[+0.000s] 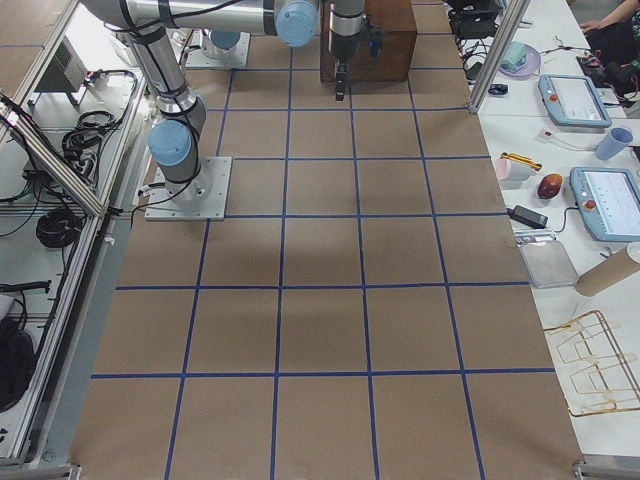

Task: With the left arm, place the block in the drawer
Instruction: 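Lift the yellow cube and carry it over the open drawer, then lower the cube into the drawer and open the left gripper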

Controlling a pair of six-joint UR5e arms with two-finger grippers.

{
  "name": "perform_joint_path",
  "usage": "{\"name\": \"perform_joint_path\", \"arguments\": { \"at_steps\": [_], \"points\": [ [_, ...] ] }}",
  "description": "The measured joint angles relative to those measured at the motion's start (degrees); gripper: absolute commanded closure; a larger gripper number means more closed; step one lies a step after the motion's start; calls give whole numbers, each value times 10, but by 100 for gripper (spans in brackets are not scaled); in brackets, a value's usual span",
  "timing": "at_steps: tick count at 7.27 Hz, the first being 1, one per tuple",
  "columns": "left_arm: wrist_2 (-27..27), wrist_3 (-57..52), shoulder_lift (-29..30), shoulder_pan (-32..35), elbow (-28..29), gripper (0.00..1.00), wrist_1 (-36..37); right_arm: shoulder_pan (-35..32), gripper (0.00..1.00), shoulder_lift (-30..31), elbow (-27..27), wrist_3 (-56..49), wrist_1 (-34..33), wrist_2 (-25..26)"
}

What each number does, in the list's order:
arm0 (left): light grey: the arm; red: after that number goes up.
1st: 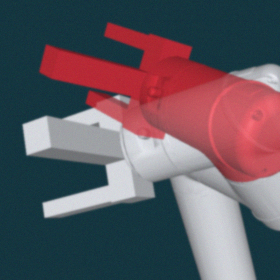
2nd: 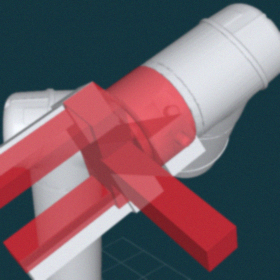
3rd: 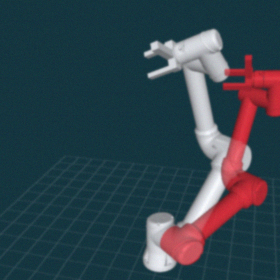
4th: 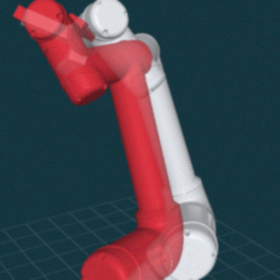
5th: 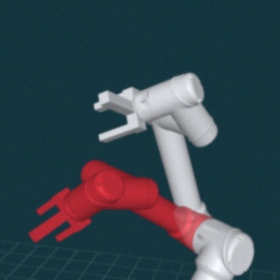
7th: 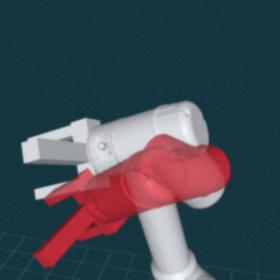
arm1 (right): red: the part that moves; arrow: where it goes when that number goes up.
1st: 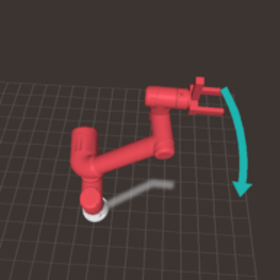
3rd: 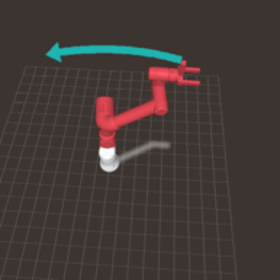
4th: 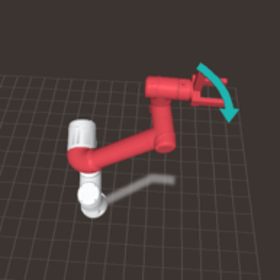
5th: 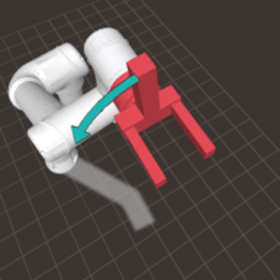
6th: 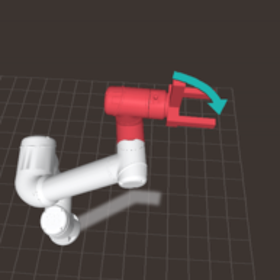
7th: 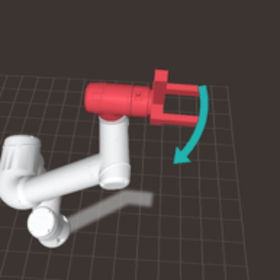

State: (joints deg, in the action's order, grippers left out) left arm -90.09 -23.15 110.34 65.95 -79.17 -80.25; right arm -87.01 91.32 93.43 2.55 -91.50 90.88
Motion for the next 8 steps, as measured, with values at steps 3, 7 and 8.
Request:
{"name": "perform_joint_path", "arguments": {
  "at_steps": [3,7,8],
  "points": [
    [10,20,-1,23,-26,67,4,0,0,0,0,0,0,0],
    [12,21,2,20,-35,0,6,0,0,0,0,0,0,0],
    [12,22,2,19,-35,0,5,0,0,0,0,0,0,0]
  ]
}}
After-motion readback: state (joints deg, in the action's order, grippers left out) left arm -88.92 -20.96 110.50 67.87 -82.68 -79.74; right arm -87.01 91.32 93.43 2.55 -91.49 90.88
